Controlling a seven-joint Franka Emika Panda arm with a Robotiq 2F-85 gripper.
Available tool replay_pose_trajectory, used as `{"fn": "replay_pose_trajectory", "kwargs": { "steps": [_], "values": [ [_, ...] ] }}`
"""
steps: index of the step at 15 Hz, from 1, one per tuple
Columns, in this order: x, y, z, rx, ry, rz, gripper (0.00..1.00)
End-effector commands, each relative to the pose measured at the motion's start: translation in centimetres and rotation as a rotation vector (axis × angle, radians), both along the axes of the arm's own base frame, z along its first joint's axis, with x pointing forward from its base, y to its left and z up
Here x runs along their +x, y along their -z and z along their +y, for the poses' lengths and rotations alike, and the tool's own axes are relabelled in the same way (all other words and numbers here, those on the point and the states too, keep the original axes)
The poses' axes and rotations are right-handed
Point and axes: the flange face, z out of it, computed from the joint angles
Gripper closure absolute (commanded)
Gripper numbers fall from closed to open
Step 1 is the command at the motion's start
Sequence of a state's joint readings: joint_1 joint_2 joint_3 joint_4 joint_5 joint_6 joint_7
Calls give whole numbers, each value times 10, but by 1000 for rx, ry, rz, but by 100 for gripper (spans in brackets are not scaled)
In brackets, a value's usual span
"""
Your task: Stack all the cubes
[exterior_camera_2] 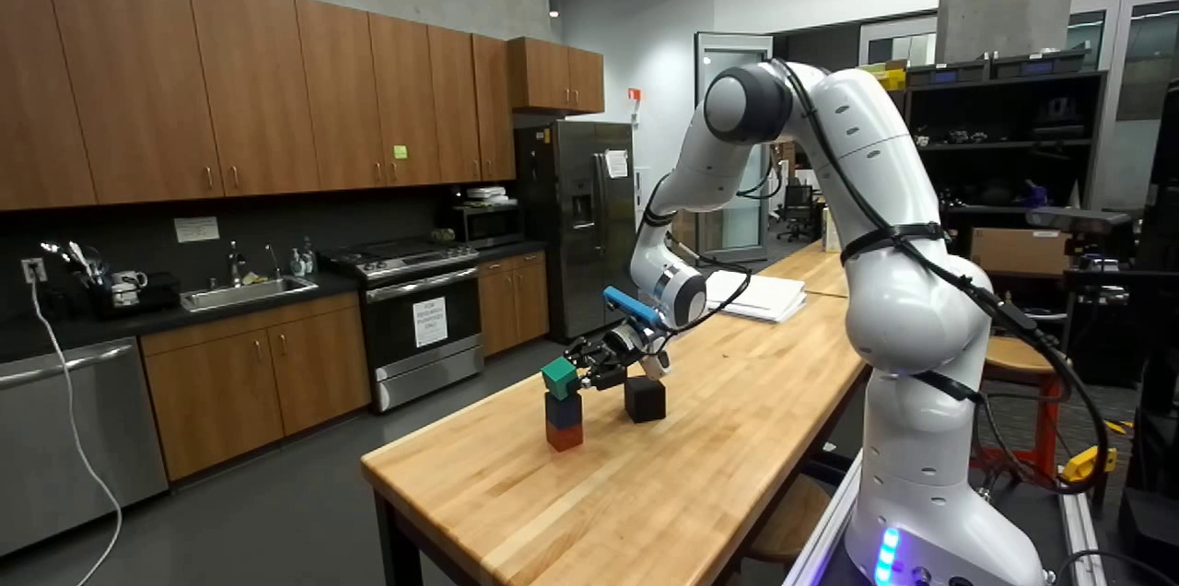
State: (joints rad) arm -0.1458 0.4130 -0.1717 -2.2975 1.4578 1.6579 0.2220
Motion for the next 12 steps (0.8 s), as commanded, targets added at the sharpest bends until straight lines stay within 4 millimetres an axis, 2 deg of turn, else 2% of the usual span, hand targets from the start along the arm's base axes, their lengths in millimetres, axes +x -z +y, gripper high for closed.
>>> {"fn": "replay_pose_trajectory", "kwargs": {
  "steps": [1,2,3,4,6,8,10,12],
  "values": [
    [-2,-7,-1,-7,27,-26,72],
    [-2,-7,-1,-10,26,-31,46],
    [-2,-7,-1,-13,26,-35,33],
    [-2,-7,-2,-15,26,-39,26],
    [-2,-7,-2,-19,25,-44,26],
    [-2,-7,-2,-21,24,-49,18],
    [-1,-8,-2,-22,22,-55,5],
    [-1,-8,-2,-25,20,-59,0]
  ]
}}
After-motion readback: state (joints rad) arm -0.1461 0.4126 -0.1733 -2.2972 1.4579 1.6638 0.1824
